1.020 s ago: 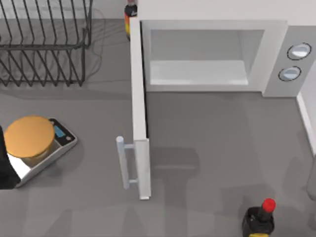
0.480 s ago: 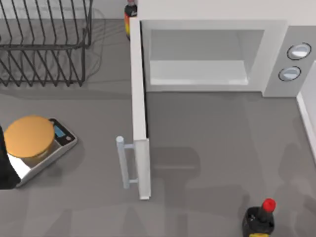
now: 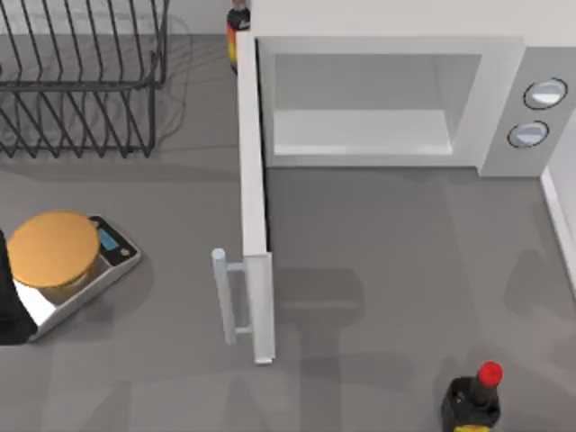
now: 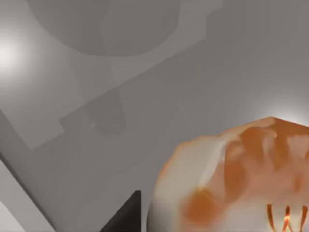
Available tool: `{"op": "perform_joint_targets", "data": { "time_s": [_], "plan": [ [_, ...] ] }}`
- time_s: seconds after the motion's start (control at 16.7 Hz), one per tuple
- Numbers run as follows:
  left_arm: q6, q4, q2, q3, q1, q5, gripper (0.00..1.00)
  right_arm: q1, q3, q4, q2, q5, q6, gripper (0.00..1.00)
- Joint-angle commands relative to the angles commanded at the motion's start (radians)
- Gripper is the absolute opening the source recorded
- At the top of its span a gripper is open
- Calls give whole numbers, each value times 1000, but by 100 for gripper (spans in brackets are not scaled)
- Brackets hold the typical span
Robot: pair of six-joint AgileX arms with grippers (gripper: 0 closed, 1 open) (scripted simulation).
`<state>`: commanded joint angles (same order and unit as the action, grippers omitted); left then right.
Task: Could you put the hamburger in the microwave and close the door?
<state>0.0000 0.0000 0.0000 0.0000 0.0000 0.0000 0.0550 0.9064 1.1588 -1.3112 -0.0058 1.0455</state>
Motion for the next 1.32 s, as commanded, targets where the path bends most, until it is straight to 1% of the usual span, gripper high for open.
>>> {"op": "perform_joint_targets", "data": {
  "time_s": [0.24, 0.48, 0.72, 1.08, 1.32],
  "plan": [
    [0, 0, 0, 0, 0, 0, 100, 18, 12, -32, -26, 15, -24, 0],
    [0, 0, 0, 0, 0, 0, 100, 99, 78, -209, -150, 96, -160, 0],
    [0, 0, 0, 0, 0, 0, 100, 217, 155, -513, -352, 217, -390, 0],
    [0, 0, 0, 0, 0, 0, 100, 417, 252, -1083, -677, 422, -820, 0],
    [0, 0, 0, 0, 0, 0, 100, 535, 302, -1437, -846, 551, -1097, 0]
  ]
}}
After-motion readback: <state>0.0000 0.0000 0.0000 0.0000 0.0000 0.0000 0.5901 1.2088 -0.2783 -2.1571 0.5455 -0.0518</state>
